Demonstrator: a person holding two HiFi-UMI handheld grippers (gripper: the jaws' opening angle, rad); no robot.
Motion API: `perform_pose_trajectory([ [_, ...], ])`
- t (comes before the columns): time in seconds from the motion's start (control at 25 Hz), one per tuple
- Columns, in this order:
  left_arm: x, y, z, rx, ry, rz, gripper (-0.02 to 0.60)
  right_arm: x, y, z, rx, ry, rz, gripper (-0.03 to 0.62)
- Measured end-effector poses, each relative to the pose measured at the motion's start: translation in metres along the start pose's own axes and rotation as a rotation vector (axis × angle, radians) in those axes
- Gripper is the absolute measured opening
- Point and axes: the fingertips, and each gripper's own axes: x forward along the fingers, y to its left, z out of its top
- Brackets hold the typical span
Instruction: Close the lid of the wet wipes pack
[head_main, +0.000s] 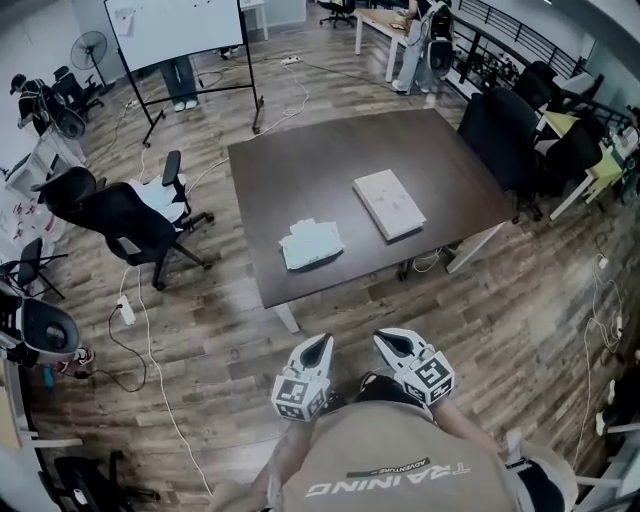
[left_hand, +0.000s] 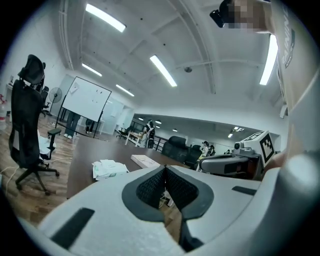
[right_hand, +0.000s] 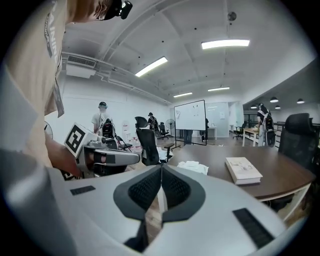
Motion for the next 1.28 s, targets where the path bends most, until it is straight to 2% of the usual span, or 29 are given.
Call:
perform_pose_trajectory([
  [0.28, 0.011, 0.033, -0.002, -0.074, -0.005, 0.032, 0.011, 0.041, -0.011, 0.011, -0.009, 0.053, 0.044, 0.015],
  [0.48, 0.020, 0.053, -0.013, -0.122, 0.039, 0.069, 0.011, 0.077, -0.024, 0.005, 0.076, 0.070, 0.085, 0.015],
  [0.6, 0.037, 0.071, -0.004, -0.101, 0.062, 0.086, 0.011, 0.100, -0.046, 0.004, 0.119, 0.069, 0.101, 0.014],
  [0.76, 0.074, 0.095, 0.015, -0.048, 0.090, 0.092, 0.011, 0.137, -0.086, 0.015, 0.109, 0.029, 0.112, 0.015],
  [0.96, 0.135, 0.114, 0.040, 0.002, 0.108, 0.107, 0.011, 0.166, -0.144, 0.027, 0.182, -0.008, 0.125, 0.015],
  [1.16, 0.164, 0.132, 0.076, 0.031, 0.084, 0.171, 0.011, 0.203, -0.174, 0.039, 0.144, 0.007, 0.224, 0.015],
  [1.28, 0.166, 0.151, 0.079, 0.054, 0.102, 0.223, 0.011, 0.231, -0.192, 0.044, 0.087, -0.005, 0.277, 0.015],
])
